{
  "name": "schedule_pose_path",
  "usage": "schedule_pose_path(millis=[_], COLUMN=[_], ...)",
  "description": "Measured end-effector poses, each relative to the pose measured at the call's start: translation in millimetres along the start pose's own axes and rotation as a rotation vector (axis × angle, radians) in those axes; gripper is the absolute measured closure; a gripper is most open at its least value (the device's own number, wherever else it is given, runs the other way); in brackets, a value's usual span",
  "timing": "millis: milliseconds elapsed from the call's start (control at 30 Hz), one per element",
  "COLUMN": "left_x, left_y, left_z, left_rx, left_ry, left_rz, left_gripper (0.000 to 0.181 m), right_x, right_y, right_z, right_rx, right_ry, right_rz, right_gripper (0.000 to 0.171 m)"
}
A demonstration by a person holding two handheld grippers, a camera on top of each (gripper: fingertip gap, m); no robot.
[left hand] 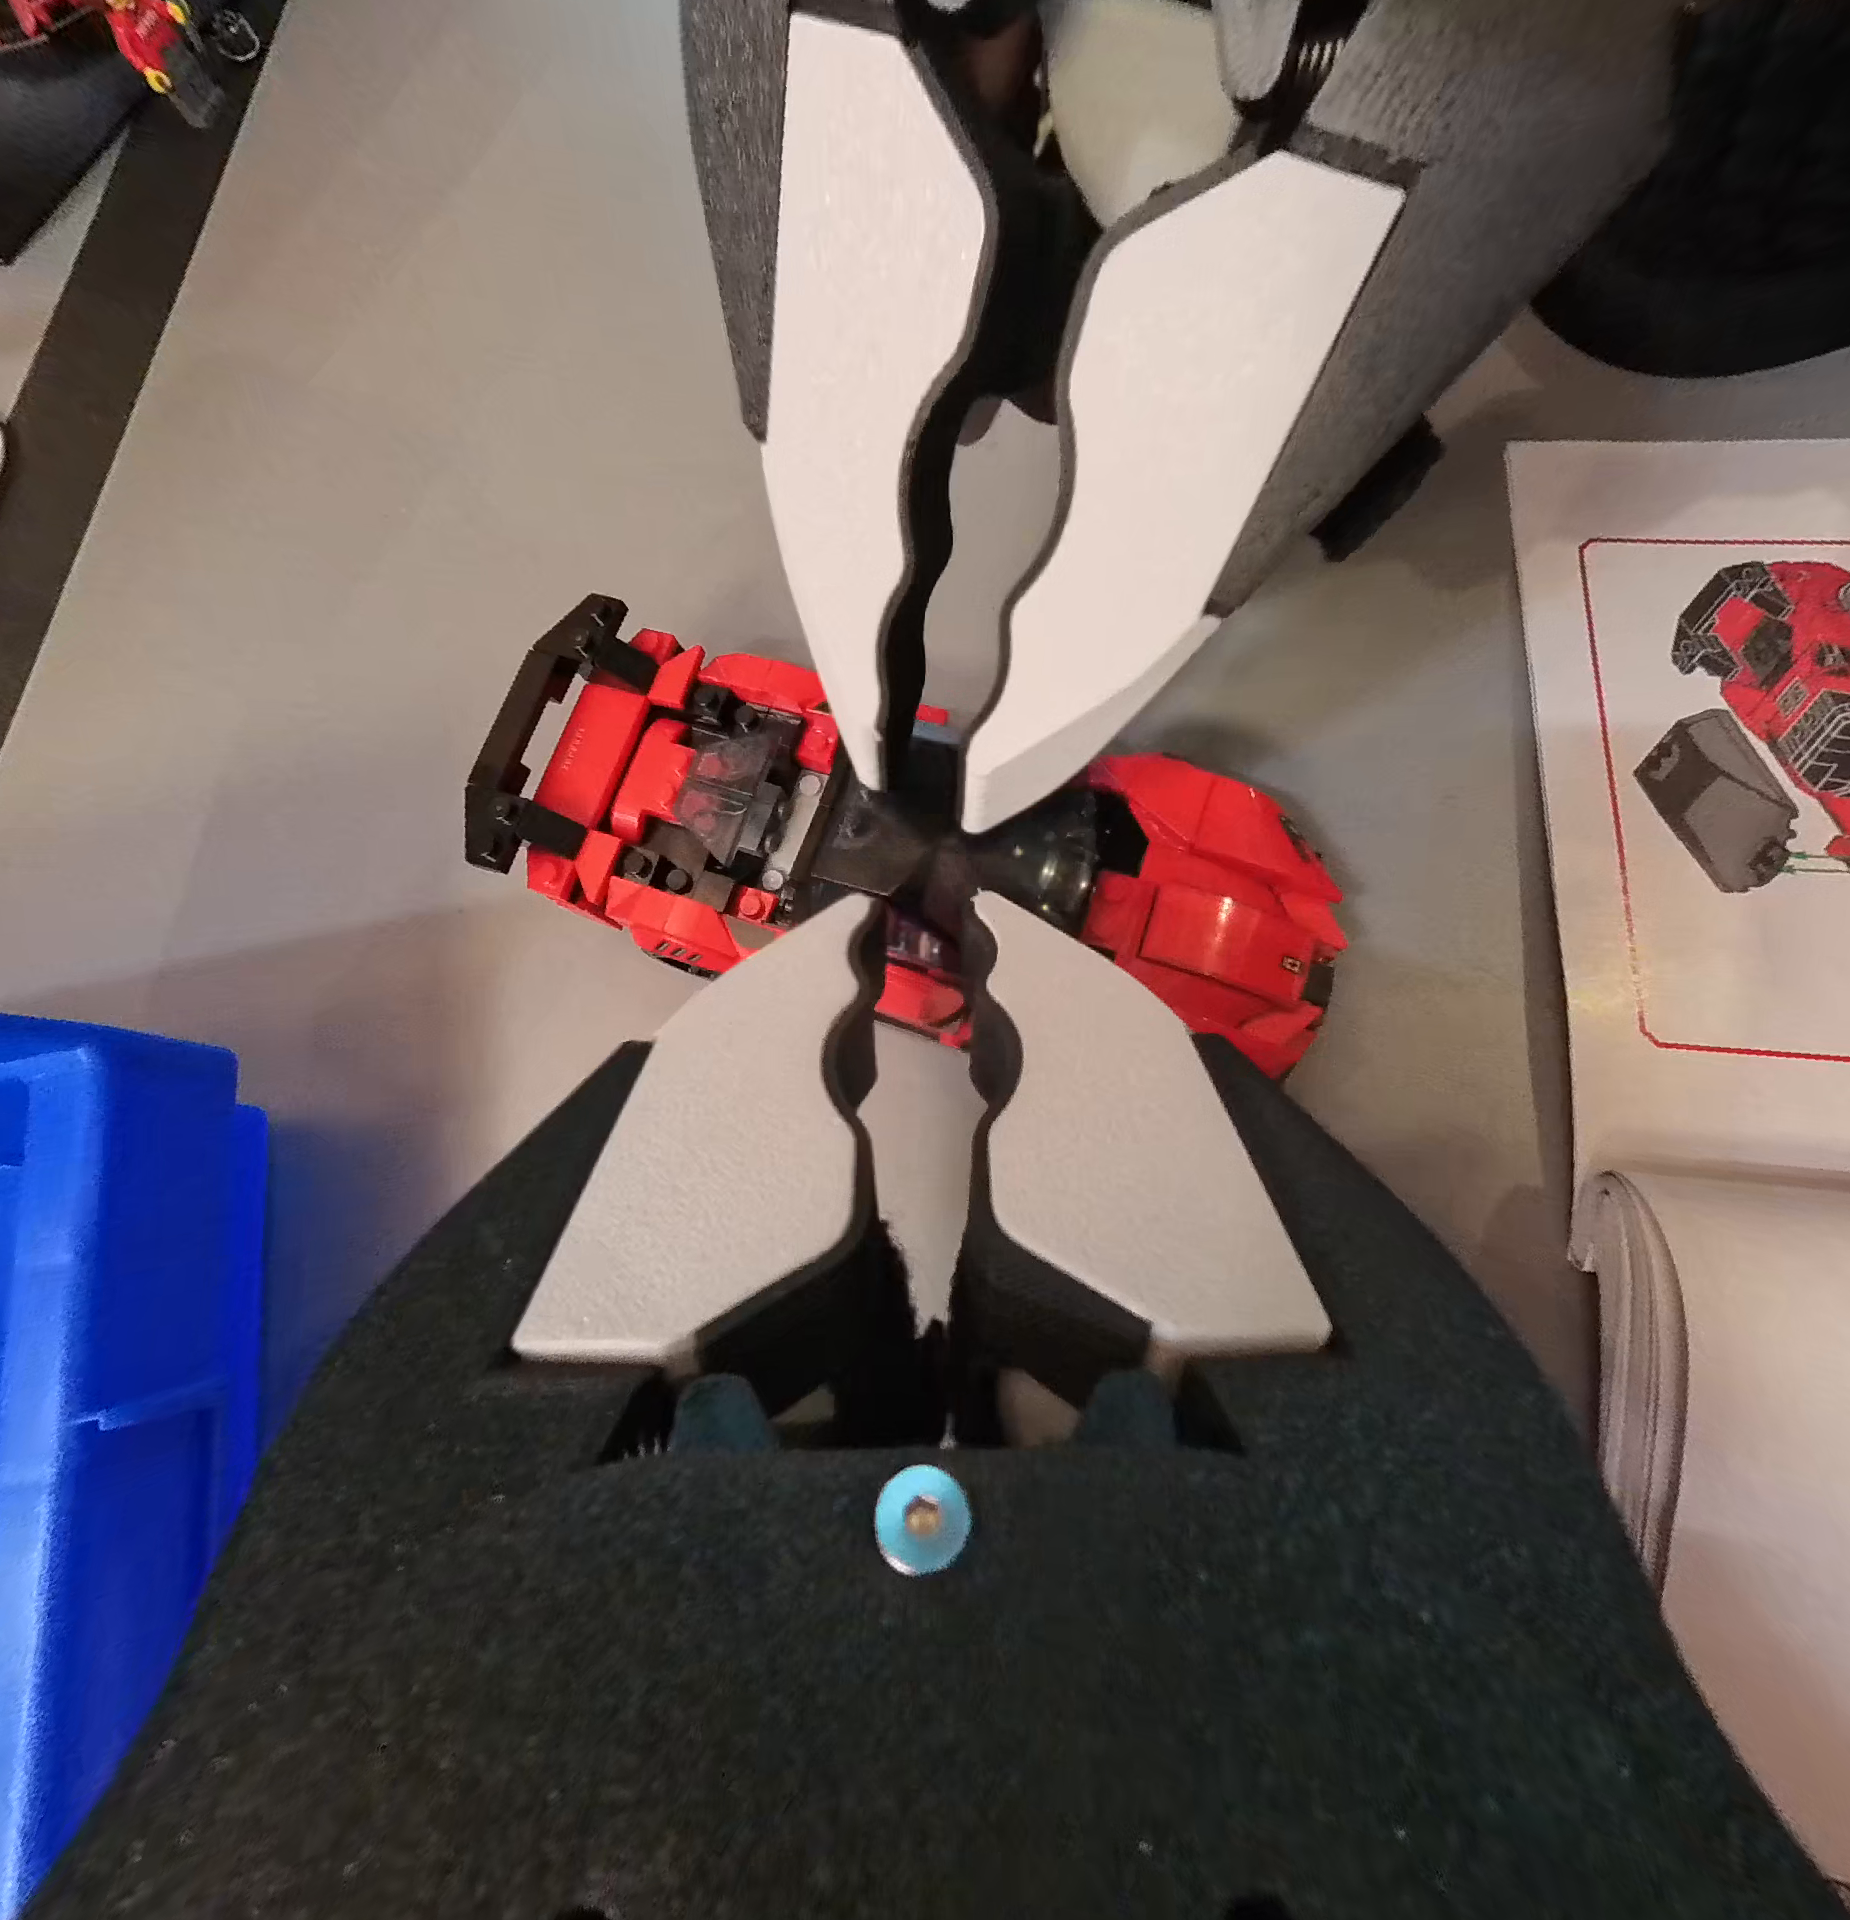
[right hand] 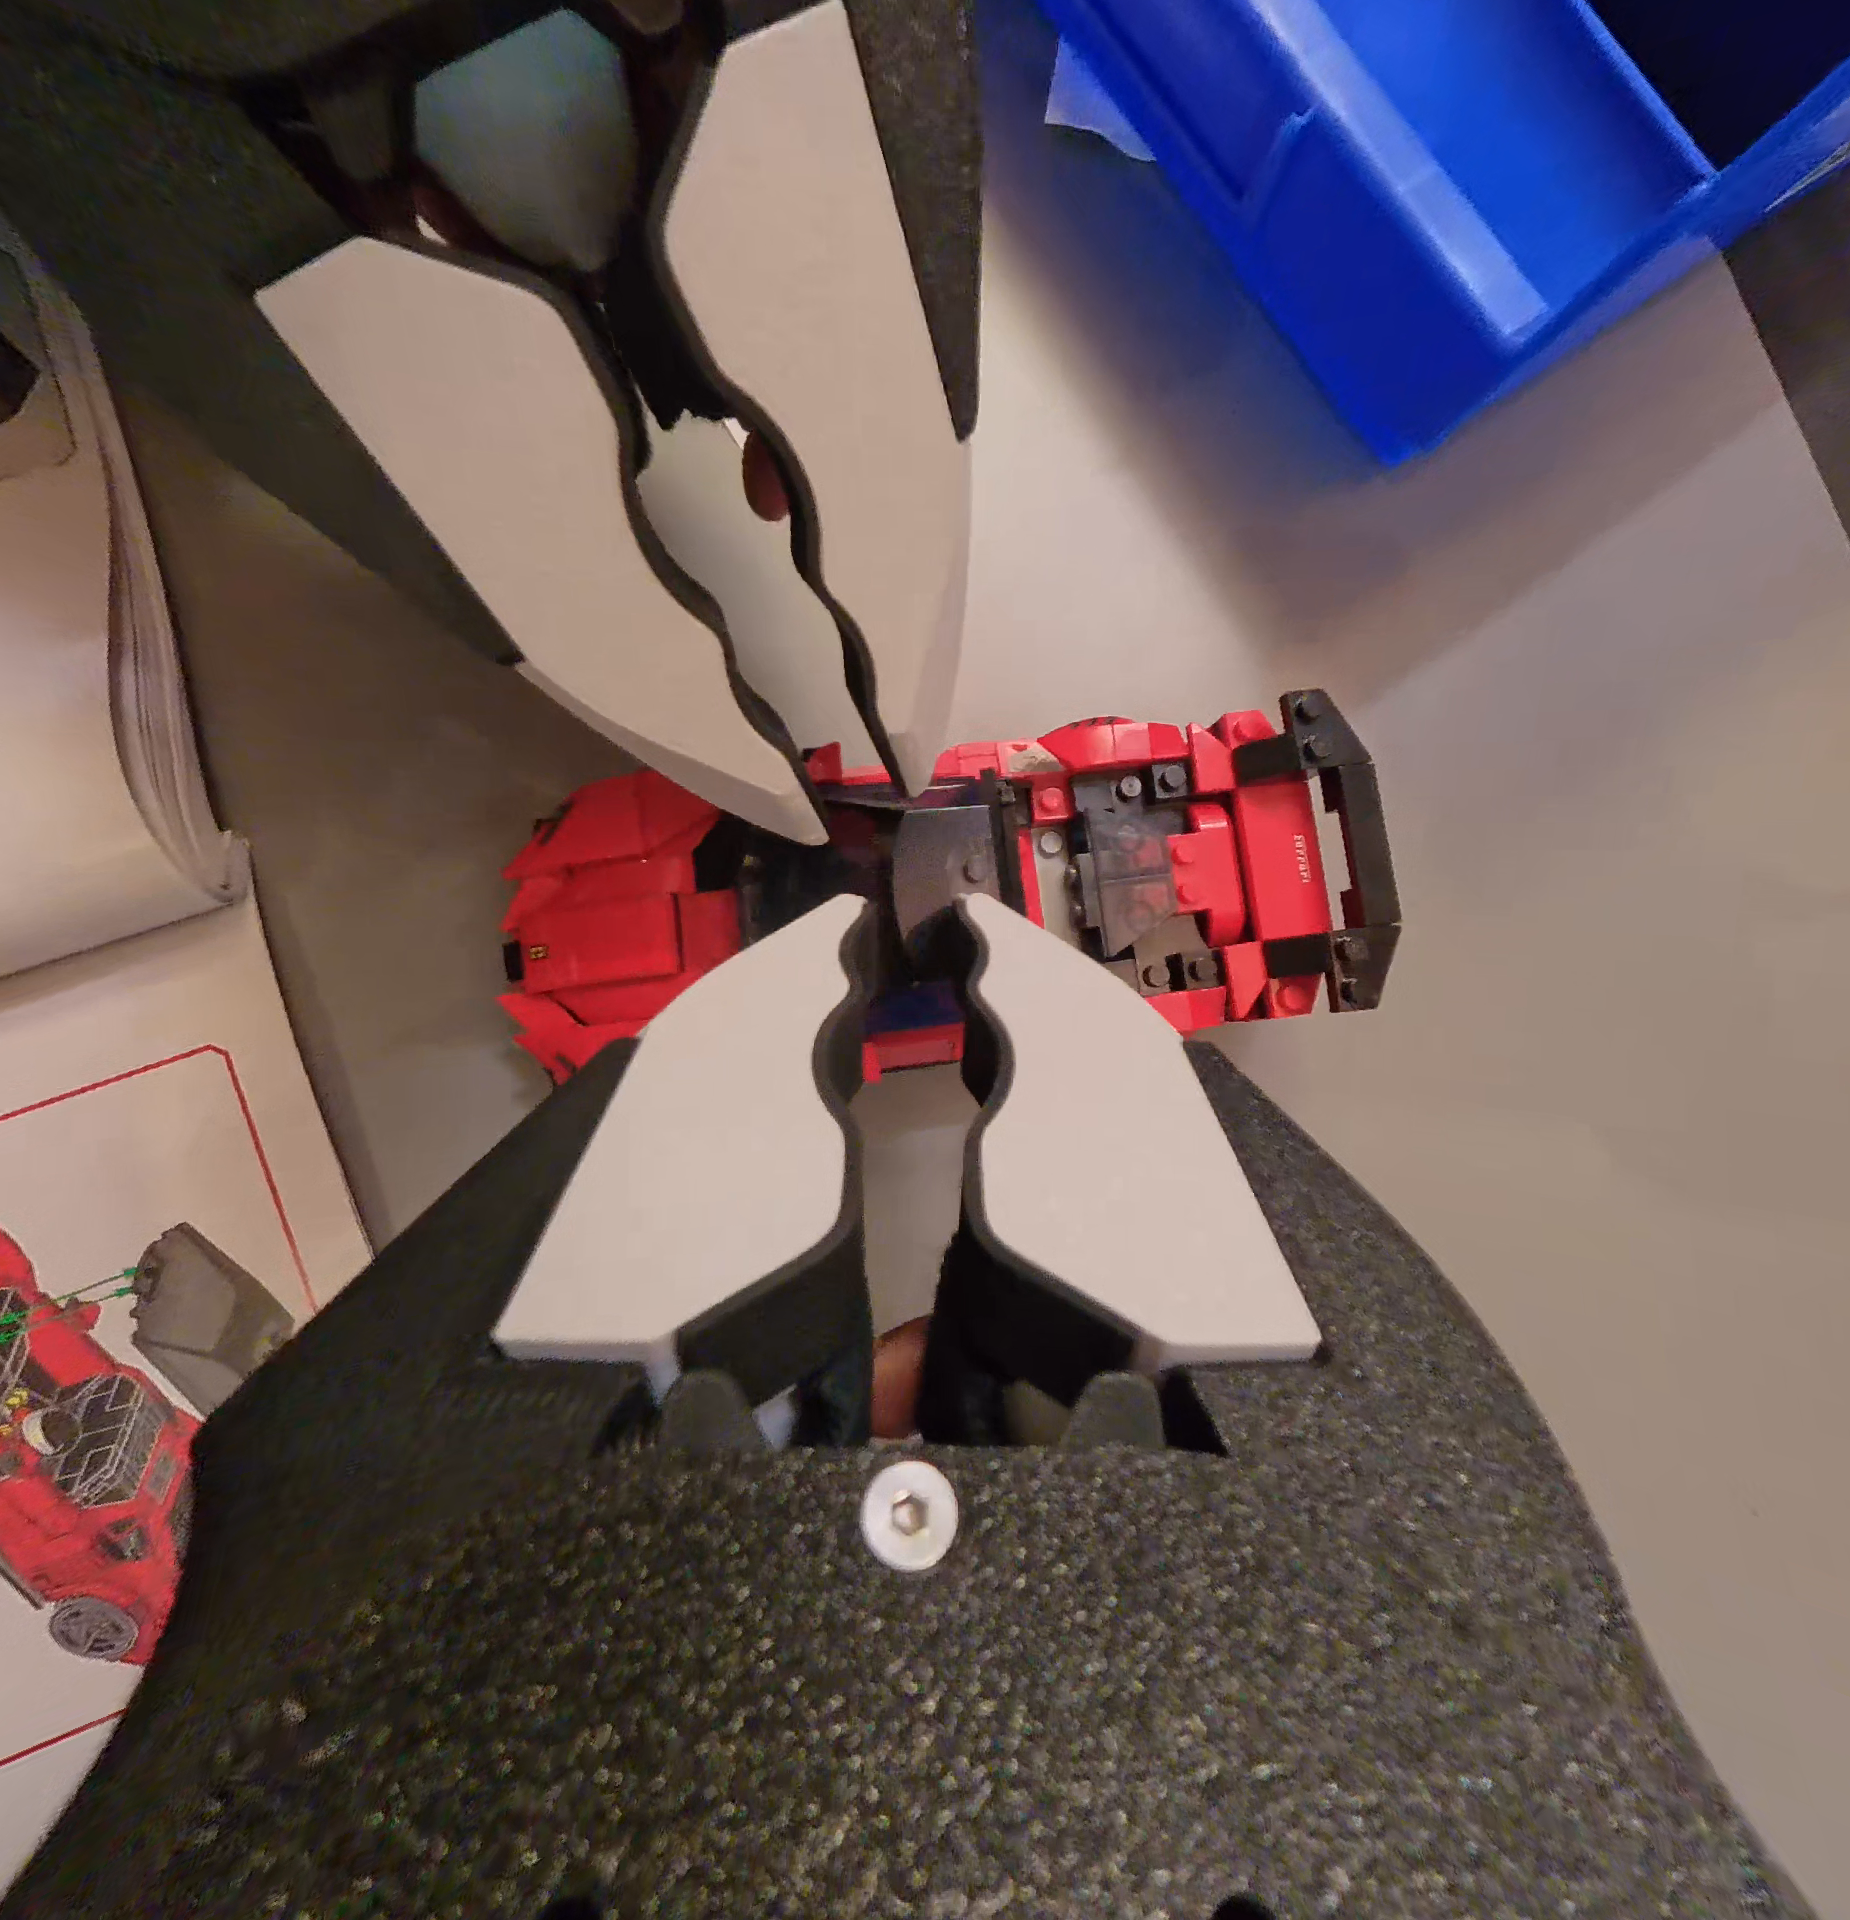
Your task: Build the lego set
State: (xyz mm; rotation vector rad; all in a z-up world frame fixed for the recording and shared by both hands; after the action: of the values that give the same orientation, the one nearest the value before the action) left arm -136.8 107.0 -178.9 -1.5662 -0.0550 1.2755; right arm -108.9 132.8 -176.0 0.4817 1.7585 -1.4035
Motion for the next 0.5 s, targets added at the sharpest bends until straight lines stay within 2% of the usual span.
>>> schedule_pose_path(millis=[133, 367, 500], left_x=[0.7, 1.0, 0.6], left_y=[0.2, 2.7, 4.2], left_z=[-0.9, -1.0, -1.0], left_rx=[-0.006, -0.013, -0.029], left_ry=[0.002, 0.011, 0.018], left_rz=[-0.007, 0.013, 0.016], left_gripper=[0.170, 0.171, 0.171], right_x=[0.0, -2.6, -2.9], right_y=[0.9, 2.8, 0.9], right_z=[1.1, 1.7, -0.5], right_rx=[-0.019, -0.082, -0.092], right_ry=[-0.003, -0.006, -0.009], right_rz=[0.010, 0.043, 0.037], right_gripper=[0.155, 0.132, 0.132])
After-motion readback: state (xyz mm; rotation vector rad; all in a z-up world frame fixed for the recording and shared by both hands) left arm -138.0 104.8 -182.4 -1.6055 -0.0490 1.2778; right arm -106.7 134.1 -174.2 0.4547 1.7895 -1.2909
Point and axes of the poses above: each gripper's, where its closed fingertips meet, x out along the fingers, y out of its underside, z = x × y across the jaws, the point moved 2 cm from there along -x, back along the fingers, and after that the axes turned 2 degrees about -y, right-handed, at the moved point
